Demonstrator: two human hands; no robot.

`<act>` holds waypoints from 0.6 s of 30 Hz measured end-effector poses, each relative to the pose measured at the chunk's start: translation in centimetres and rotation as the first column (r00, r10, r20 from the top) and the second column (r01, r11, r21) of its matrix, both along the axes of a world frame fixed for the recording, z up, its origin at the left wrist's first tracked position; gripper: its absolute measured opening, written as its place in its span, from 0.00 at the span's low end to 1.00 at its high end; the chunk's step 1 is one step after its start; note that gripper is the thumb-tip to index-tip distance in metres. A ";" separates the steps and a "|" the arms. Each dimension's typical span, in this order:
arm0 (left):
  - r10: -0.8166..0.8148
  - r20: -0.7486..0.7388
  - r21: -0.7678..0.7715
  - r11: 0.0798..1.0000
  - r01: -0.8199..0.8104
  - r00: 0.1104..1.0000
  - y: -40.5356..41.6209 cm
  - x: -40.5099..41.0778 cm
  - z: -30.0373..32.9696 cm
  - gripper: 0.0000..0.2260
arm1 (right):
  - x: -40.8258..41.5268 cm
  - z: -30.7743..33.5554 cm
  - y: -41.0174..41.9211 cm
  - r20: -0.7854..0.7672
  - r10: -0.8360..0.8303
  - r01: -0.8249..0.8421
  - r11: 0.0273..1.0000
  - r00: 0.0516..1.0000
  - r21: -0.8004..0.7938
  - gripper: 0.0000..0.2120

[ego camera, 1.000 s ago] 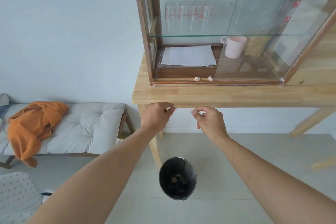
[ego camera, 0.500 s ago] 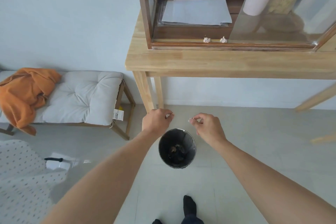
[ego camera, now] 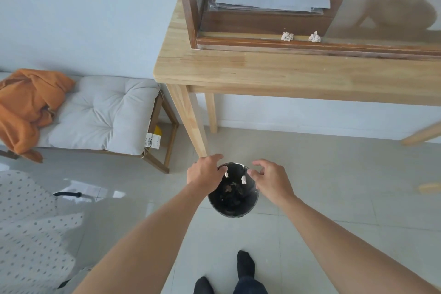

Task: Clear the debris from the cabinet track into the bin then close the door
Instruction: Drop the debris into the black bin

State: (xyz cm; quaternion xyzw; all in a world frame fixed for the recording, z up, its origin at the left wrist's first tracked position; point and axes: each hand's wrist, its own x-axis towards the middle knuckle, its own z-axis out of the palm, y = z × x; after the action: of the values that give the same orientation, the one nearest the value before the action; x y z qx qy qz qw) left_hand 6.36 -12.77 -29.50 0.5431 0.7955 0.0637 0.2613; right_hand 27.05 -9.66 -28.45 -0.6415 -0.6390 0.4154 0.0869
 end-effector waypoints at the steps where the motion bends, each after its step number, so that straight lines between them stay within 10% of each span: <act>1: -0.002 -0.003 -0.001 1.000 0.002 1.000 0.0 -0.2 0.2 0.20 | 0.1 0.2 0.1 0.001 0.001 -0.001 1.000 1.000 0.005 0.16; 18: -0.107 -0.032 0.290 0.950 0.112 0.994 2.7 -2.5 17.5 0.25 | -0.4 16.3 2.9 -0.127 -0.065 0.096 0.960 0.990 0.262 0.19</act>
State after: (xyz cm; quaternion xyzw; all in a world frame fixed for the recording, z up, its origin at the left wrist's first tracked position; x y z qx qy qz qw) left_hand 3.89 -10.10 -11.98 0.6194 0.7480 0.1614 0.1754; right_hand 26.65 -6.77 -12.20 -0.6241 -0.6563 0.3584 0.2267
